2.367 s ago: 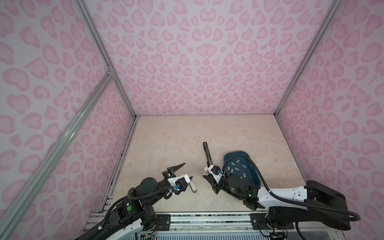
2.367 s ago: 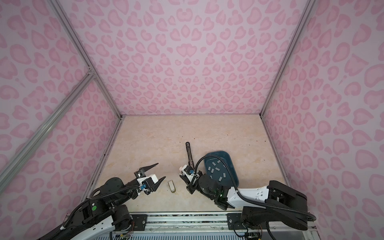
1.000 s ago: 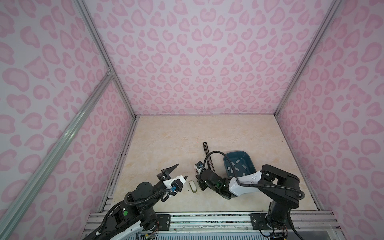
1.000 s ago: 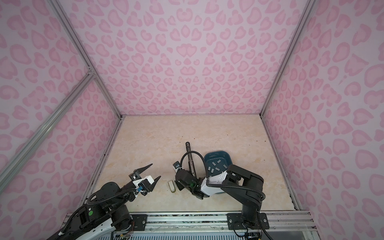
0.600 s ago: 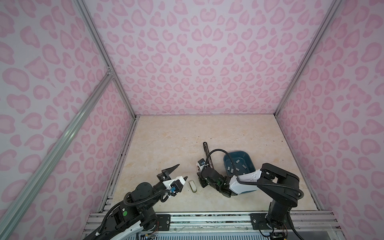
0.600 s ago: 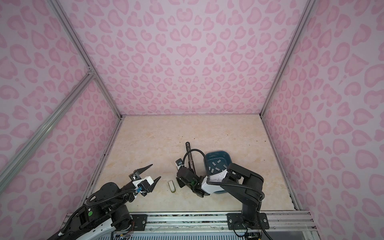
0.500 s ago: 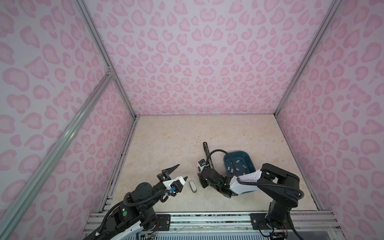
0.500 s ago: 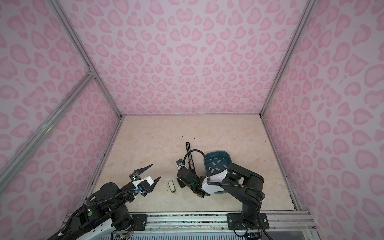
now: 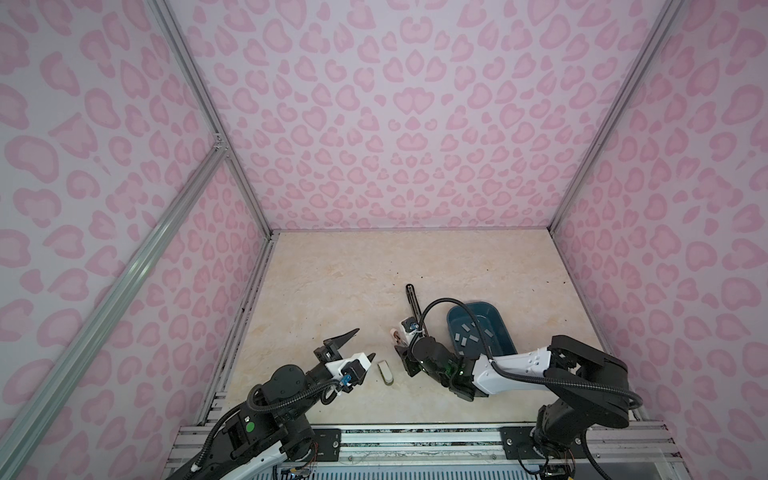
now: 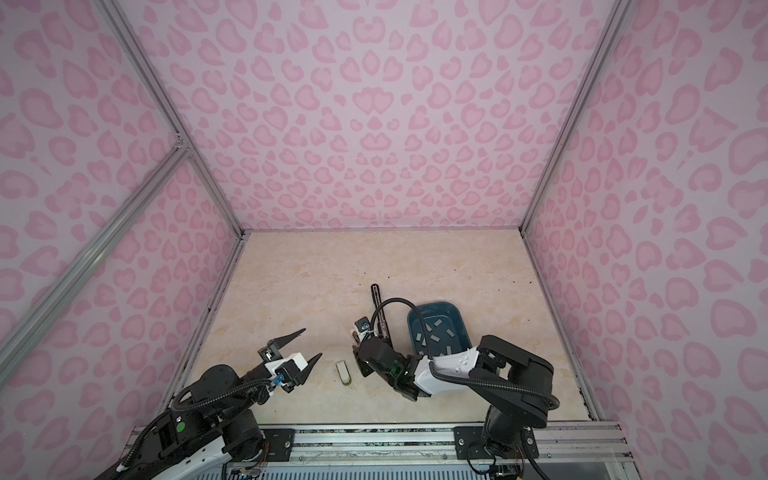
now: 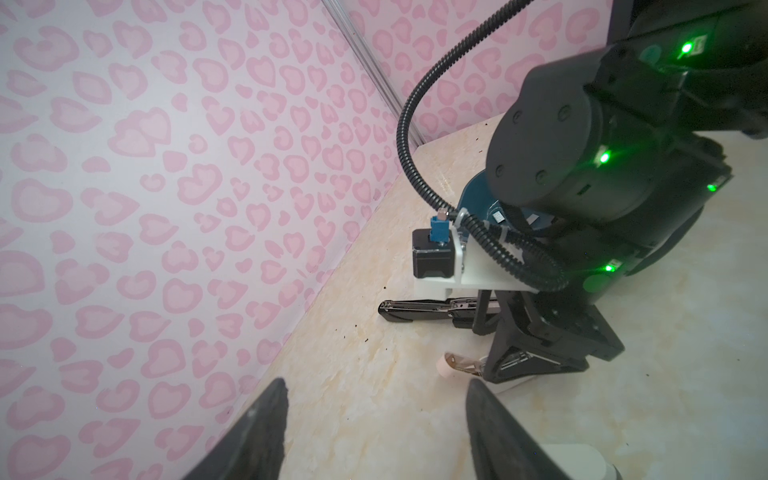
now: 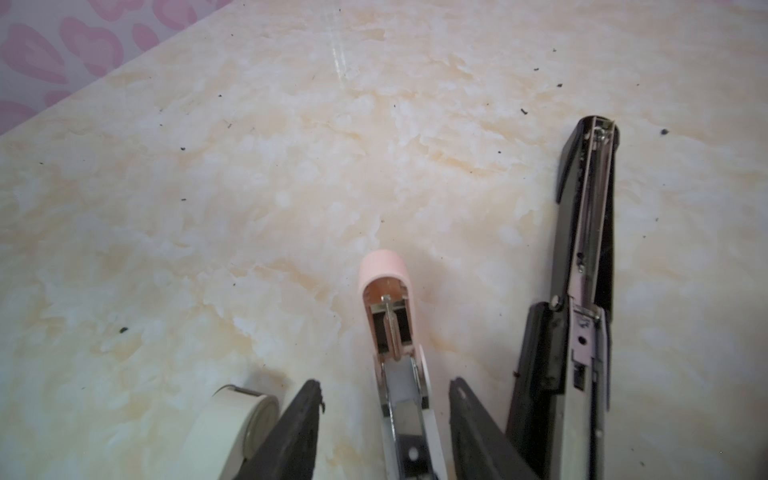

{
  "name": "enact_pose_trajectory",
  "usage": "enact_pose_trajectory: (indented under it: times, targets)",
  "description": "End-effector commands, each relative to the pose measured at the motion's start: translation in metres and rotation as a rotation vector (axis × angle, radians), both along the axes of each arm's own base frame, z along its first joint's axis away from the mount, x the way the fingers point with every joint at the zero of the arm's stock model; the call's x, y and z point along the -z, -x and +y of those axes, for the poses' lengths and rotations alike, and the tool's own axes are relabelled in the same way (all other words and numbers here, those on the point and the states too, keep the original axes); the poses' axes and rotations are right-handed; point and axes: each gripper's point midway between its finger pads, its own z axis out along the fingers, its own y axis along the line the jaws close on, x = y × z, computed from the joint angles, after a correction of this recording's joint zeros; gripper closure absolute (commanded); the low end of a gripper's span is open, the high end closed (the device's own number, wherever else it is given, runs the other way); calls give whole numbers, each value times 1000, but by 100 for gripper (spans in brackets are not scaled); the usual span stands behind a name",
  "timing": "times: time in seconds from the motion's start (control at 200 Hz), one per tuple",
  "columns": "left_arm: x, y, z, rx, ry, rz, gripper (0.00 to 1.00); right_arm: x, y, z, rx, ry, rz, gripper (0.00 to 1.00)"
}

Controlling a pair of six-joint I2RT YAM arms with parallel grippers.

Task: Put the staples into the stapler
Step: 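Lower the pink-and-white item beside the black stapler and open the right gripper, then move the right gripper over the teal tub while the left reaches toward the white part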

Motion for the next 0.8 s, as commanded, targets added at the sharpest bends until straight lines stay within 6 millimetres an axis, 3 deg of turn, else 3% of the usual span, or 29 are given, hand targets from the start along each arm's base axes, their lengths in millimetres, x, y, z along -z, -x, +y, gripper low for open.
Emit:
enact_pose_trajectory:
  times: [0.0,0.175,0.35,0.425,0.515,0.56,0.57,0.58,0.59,0.74,0.8]
  targets:
    - [-11,1,1,4,26,-31,31,-20,6,-10,39,-11,-62,49]
    - [-7,-3,2,-20,5,-23,32,-59,28,-25,55,-135,-78,50]
    - [2,-16,1,-77,-71,36,30,-77,57,-46,66,-336,29,49]
    - [-3,-23,1,-118,-105,89,31,-80,68,-53,56,-370,75,47]
    - [-14,-24,-10,-93,-119,159,34,-98,74,-64,52,-372,97,46]
    - [-21,-19,-18,-50,-118,201,31,-116,76,-69,41,-364,90,45]
    - [-23,-19,-20,-43,-119,210,24,-120,77,-70,35,-365,87,45]
    - [-23,-17,-23,-27,-123,222,8,-124,77,-71,33,-365,87,44]
    - [-24,-16,-26,-13,-126,233,1,-127,77,-72,31,-365,87,44]
    - [-33,12,-52,191,-195,377,2,-196,66,-109,98,-395,-5,36]
    - [-39,14,-59,212,-182,421,2,-222,51,-128,162,-399,-68,35]
